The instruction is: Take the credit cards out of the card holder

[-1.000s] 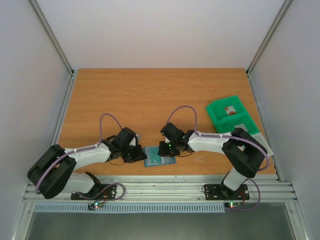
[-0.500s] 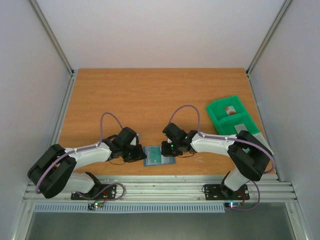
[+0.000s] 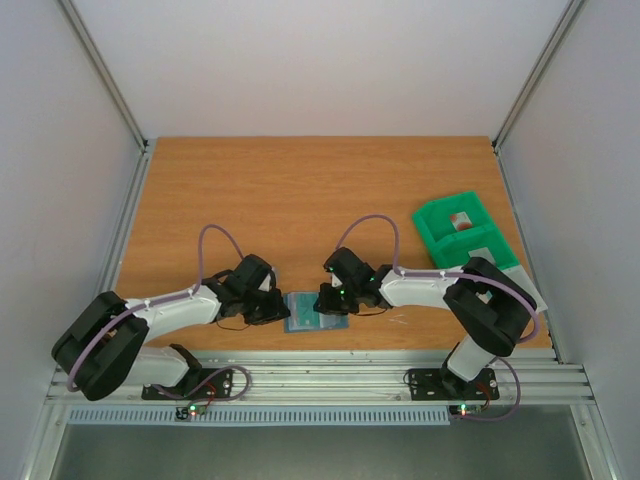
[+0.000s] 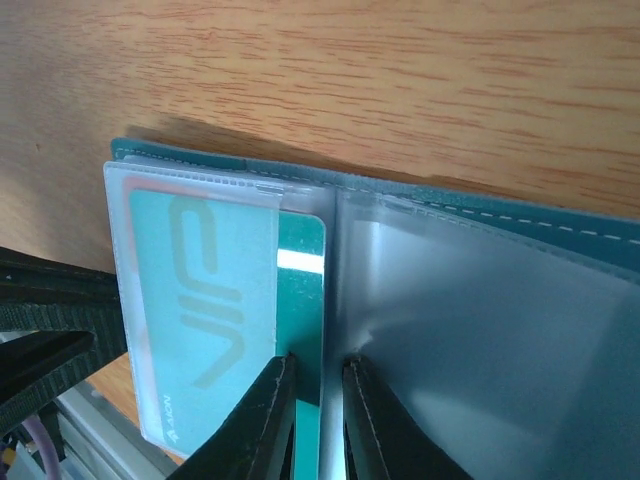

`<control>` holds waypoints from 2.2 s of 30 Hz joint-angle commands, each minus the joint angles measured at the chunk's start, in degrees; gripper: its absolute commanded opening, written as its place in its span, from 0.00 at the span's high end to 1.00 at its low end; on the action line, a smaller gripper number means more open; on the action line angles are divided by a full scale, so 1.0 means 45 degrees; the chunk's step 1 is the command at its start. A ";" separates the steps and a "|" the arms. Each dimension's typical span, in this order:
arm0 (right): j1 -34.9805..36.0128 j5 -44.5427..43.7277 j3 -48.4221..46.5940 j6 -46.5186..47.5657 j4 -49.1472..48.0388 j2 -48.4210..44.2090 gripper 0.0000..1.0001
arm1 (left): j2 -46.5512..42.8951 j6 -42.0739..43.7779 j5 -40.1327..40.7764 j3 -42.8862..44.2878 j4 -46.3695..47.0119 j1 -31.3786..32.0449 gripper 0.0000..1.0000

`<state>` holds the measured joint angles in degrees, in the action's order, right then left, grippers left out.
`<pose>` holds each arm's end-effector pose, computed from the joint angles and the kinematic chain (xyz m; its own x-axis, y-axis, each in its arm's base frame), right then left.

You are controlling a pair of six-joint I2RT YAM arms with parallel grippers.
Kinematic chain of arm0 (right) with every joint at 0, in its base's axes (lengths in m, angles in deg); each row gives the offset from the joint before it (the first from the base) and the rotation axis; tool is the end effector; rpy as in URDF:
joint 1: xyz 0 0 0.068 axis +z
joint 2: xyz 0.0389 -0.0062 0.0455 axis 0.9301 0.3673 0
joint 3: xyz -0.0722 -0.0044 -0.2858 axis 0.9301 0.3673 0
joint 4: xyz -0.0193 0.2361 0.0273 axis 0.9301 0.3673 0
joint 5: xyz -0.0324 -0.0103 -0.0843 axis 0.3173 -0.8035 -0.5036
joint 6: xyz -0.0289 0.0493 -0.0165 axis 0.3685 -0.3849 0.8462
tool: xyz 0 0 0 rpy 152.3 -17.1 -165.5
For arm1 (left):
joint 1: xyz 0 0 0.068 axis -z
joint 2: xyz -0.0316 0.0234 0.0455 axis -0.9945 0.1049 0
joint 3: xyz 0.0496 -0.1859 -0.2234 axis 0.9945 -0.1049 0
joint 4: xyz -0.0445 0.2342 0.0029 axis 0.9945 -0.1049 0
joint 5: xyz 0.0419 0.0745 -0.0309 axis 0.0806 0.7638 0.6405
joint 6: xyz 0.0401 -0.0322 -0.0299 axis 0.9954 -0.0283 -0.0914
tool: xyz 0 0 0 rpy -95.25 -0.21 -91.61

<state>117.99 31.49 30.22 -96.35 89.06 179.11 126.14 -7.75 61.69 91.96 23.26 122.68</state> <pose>0.1718 0.2243 0.1666 -0.8128 -0.4385 -0.3836 -0.5796 0.6753 0.4561 0.1393 -0.1321 0.1643 -0.9922 -0.0911 -0.0855 -0.0257 0.8187 -0.5736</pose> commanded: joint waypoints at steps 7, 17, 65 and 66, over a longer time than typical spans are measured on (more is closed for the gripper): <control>-0.0459 0.0903 0.0911 -0.0535 -0.1758 0.0410 0.93 | 0.0105 0.0151 0.0602 0.0081 -0.0612 -0.0018 0.87; -0.1407 0.1568 0.1947 -0.0723 -0.2780 -0.0525 0.99 | -0.0037 0.0195 0.0893 0.0025 -0.0971 -0.0022 0.87; -0.1572 0.2674 0.2005 -0.0583 -0.3904 -0.0013 0.99 | 0.0981 -0.0570 -0.0157 -0.0426 0.2206 0.0106 0.88; -0.1584 0.2687 0.2045 -0.0611 -0.3905 -0.0077 0.99 | 0.0979 -0.0558 -0.0131 -0.0411 0.2153 0.0094 0.88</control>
<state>111.21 43.03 38.68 -99.11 72.34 179.31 129.57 -11.18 58.34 91.74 34.27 122.94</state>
